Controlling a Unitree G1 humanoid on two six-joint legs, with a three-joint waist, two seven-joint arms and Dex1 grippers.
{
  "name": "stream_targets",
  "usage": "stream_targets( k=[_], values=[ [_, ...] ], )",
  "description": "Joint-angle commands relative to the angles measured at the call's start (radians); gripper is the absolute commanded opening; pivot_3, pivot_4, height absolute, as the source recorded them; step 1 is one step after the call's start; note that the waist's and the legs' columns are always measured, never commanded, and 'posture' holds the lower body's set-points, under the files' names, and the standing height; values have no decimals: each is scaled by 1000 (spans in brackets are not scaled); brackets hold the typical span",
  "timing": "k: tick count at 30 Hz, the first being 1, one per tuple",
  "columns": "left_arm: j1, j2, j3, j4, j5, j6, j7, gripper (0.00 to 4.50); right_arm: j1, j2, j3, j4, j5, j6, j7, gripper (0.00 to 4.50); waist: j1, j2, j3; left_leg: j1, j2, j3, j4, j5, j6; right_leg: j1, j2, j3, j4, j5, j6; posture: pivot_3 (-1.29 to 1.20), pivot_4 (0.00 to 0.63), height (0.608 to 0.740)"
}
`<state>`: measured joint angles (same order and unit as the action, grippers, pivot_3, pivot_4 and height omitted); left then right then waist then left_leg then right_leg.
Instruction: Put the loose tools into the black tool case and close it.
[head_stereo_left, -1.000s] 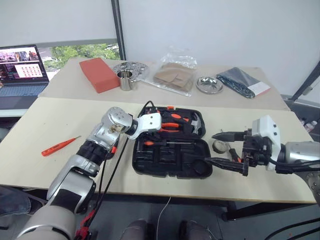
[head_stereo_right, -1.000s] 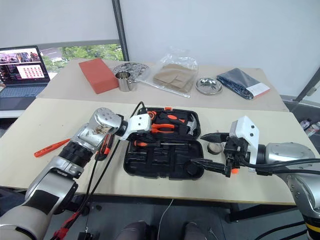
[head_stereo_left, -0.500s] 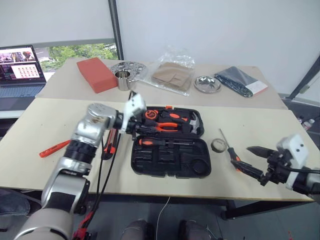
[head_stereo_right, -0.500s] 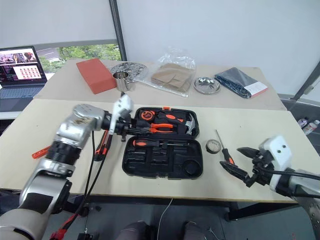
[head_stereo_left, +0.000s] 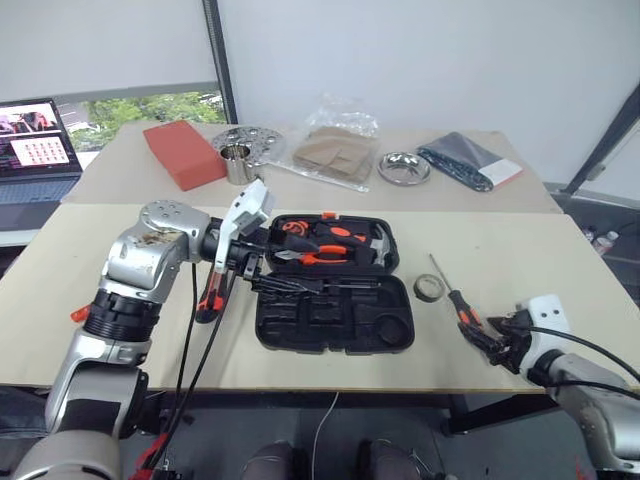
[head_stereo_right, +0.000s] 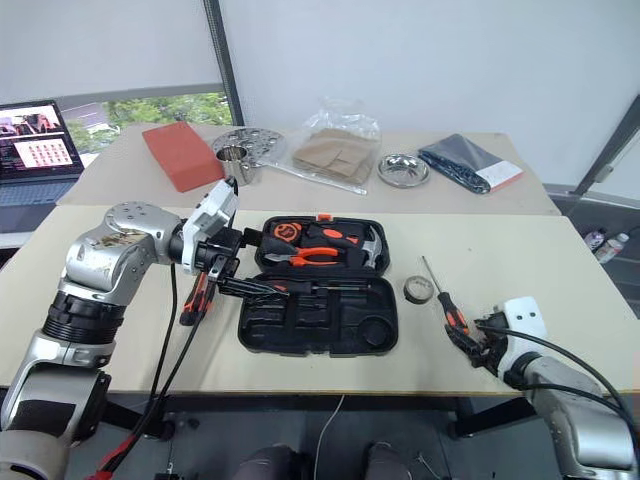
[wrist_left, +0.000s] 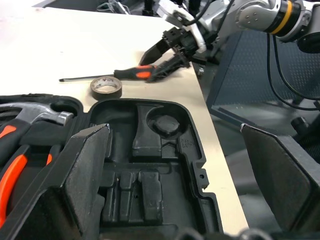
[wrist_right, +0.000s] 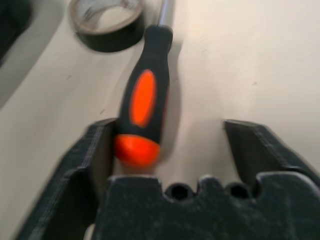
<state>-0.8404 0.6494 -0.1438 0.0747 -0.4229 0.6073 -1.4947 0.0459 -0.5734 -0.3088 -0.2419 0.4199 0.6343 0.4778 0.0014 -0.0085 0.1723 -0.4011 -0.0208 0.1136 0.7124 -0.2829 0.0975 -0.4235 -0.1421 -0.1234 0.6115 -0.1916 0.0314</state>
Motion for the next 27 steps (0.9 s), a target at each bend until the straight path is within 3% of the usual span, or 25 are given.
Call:
stream_targets(
  k=[1,3,7,13,16,19,27],
  values=[
    [11,36,15,-20,-2,-27,0,4500,4,25,-14,-34,-8,-63,-10,1801,-4,1,0,0,0,0,0,0,0,0,1,0,0,0,0,0,150,734],
    [29,61,19,-26,-4,-24,-1,4500,0,32,-62,-67,35,-72,2,1029,-6,2,0,1,0,0,-1,0,0,0,1,0,0,-1,-1,0,150,734],
    [85,144,25,-40,1,-46,-39,4500,-110,-51,-110,-116,143,-74,123,955,-13,8,4,0,0,1,-1,0,-1,-1,0,1,0,-1,-1,0,150,734],
    [159,214,41,-59,7,-99,-42,4500,-386,-253,207,-53,110,-99,521,955,-17,9,5,2,3,2,-1,0,0,-2,2,2,1,-1,-2,0,150,734],
    [179,227,49,-72,1,-98,-32,4500,-496,-269,367,43,14,-177,648,955,-9,9,5,1,3,1,-1,2,2,-2,3,1,1,1,-11,0,150,734],
    [212,233,65,-109,-5,-92,2,4500,-610,-226,538,268,-213,-381,653,955,-3,8,5,-4,1,1,0,5,8,-5,2,2,1,1,-11,0,150,734],
    [271,255,95,-150,-2,-94,66,4500,-648,-194,558,428,-257,-570,755,955,1,8,5,-7,-2,0,-1,4,8,-5,1,0,0,0,-8,0,150,734]
  ],
)
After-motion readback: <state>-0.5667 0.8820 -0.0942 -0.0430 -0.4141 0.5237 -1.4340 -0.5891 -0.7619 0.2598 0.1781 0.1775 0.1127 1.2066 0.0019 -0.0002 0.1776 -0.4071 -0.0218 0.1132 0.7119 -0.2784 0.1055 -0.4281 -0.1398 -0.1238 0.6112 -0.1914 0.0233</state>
